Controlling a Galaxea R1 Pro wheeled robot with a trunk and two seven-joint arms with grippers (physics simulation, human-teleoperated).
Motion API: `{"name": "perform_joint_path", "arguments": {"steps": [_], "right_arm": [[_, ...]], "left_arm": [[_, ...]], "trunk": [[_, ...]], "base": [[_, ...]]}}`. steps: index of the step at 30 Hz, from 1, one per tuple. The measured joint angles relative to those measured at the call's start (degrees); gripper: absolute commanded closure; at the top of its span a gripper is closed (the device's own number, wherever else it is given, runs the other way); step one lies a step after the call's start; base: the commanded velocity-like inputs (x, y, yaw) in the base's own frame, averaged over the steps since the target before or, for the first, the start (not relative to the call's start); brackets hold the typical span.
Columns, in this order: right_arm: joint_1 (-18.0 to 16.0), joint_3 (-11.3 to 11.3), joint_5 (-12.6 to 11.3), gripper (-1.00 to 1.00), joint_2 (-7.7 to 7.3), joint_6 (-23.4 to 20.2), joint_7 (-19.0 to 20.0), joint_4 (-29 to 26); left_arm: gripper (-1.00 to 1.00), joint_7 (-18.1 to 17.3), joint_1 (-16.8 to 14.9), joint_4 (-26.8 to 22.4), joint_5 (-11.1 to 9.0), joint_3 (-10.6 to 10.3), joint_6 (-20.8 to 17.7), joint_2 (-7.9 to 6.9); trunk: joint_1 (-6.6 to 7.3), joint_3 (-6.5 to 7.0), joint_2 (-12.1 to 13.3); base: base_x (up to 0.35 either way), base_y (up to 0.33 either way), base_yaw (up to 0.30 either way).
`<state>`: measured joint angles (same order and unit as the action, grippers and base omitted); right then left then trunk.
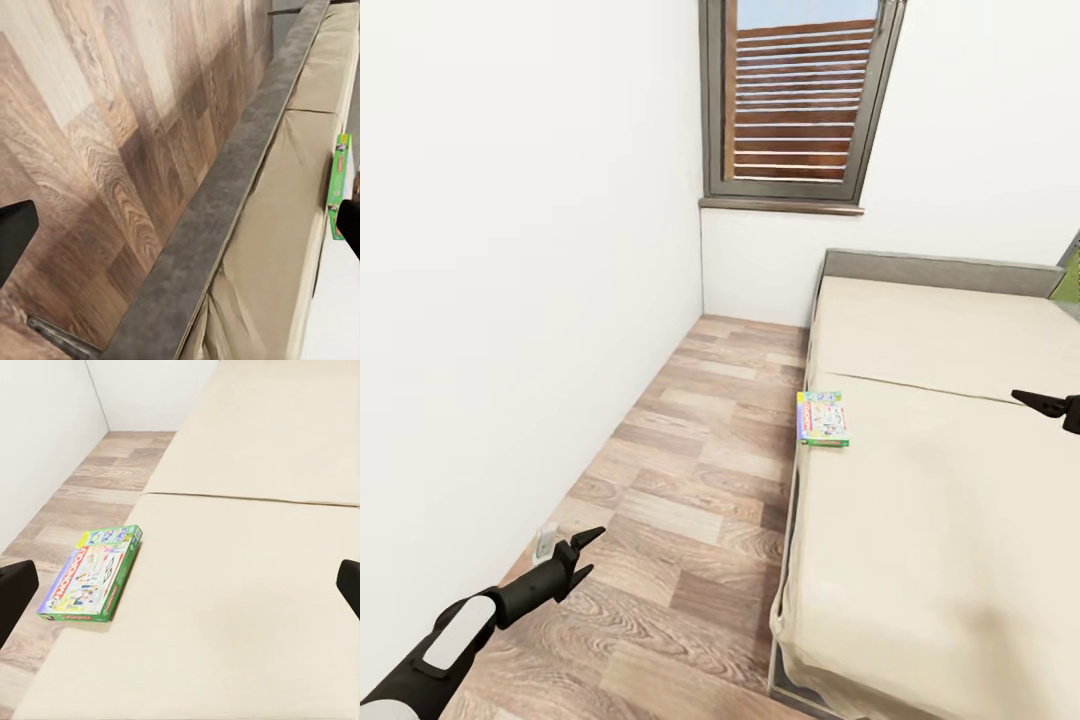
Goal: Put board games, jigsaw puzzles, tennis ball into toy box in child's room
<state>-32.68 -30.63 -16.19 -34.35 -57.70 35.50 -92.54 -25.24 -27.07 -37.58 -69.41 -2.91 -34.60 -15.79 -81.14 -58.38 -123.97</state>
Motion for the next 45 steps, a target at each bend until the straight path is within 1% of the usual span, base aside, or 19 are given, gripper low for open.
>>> {"name": "perform_joint_path", "arguments": {"steps": [3, 8, 16, 22, 28, 35, 45], "right_arm": [[0.0, 0.2, 0.0, -1.0, -0.14, -0.2, 0.3, 0.0], [0.0, 0.5, 0.0, -1.0, -0.24, -0.5, 0.5, 0.0], [0.1, 0.9, 0.0, -1.0, -0.1, -0.5, 1.1, 0.0], [0.1, 1.1, 0.0, -1.0, 0.43, -0.3, 1.3, 0.0], [0.2, 1.1, 0.1, -1.0, 0.83, -0.3, 1.3, 0.0], [0.2, 1.1, 0.1, -1.0, 0.93, -0.4, 1.3, 0.0], [0.1, 1.1, 0.1, -1.0, 0.89, -0.1, 1.4, 0.0]], "left_arm": [[-1.0, -0.3, 0.0, 0.0, 0.7, 0.1, 0.1, 0.06], [-1.0, -1.0, 0.0, 0.0, 1.4, 0.2, 0.2, 0.16], [-1.0, -1.6, 0.0, 0.0, 1.7, 0.0, 0.3, 0.25], [-1.0, -2.0, 0.0, -0.1, 2.1, -0.2, 0.2, 0.39], [-1.0, -2.0, -0.1, -0.1, 2.2, -0.2, 0.1, 0.46], [-1.0, -2.1, -0.1, 0.0, 2.2, -0.2, -0.1, 0.47], [-1.0, -2.1, 0.0, -0.1, 2.2, -0.2, -0.3, 0.46]], "trunk": [[0.0, 0.27, 0.0], [0.0, 0.73, 0.0], [0.01, 1.31, 0.0], [0.02, 1.4, 0.0], [0.03, 1.63, 0.0], [0.02, 1.99, 0.0], [0.01, 2.15, 0.0]], "base": [[0.0, 0.0, -0.069], [0.0, 0.0, -0.07], [0.033, 0.031, -0.046], [0.204, 0.188, -0.025], [0.284, 0.174, -0.196], [0.246, 0.25, -0.247], [0.123, 0.321, -0.055]]}}
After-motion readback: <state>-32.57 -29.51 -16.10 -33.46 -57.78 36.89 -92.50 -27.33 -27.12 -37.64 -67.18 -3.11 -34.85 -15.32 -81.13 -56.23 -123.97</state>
